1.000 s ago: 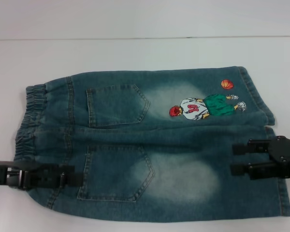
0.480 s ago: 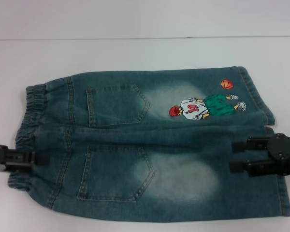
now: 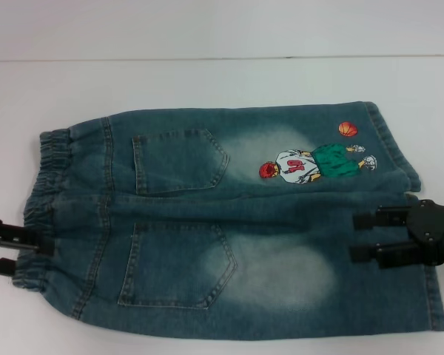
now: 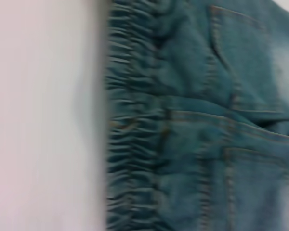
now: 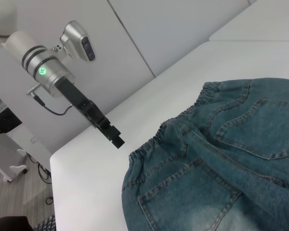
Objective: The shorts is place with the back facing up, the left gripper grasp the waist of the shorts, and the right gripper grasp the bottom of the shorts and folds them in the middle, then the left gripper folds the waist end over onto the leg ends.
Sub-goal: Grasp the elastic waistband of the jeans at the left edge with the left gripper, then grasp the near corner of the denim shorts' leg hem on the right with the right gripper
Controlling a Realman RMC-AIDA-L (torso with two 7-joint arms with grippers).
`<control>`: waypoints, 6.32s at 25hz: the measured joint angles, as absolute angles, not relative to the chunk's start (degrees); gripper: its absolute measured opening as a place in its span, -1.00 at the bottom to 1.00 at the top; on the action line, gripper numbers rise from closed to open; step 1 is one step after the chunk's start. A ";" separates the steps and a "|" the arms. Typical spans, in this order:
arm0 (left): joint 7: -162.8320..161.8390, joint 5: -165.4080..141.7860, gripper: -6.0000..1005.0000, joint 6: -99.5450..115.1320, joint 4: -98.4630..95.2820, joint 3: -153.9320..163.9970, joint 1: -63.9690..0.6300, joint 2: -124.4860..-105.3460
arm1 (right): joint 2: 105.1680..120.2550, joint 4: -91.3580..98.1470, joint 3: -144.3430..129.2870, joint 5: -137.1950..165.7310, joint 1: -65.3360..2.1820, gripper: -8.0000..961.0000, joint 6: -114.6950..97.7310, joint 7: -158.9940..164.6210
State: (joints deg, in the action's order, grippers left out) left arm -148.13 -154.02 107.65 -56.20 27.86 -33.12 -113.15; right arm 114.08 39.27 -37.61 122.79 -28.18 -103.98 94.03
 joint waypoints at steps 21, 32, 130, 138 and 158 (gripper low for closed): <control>-149.96 -160.47 0.82 99.46 -49.53 29.33 -35.04 -112.95 | 114.11 39.12 -38.41 122.78 -29.26 0.77 -102.12 93.85; -150.01 -160.49 0.79 98.50 -49.48 30.01 -35.12 -113.11 | 114.17 38.81 -38.50 122.78 -29.07 0.77 -102.12 93.21; -144.21 -154.60 -0.89 95.01 -48.33 29.96 -39.47 -114.06 | 111.35 45.66 -43.16 159.91 -36.09 0.77 -111.55 113.24; -144.05 -154.60 -0.89 94.68 -48.08 29.97 -39.76 -114.25 | 111.36 45.38 -43.40 160.13 -36.61 0.77 -110.27 114.09; -144.17 -154.60 -0.89 94.74 -47.77 29.97 -40.28 -114.34 | 112.12 42.87 -43.68 160.41 -38.31 0.77 -106.36 114.16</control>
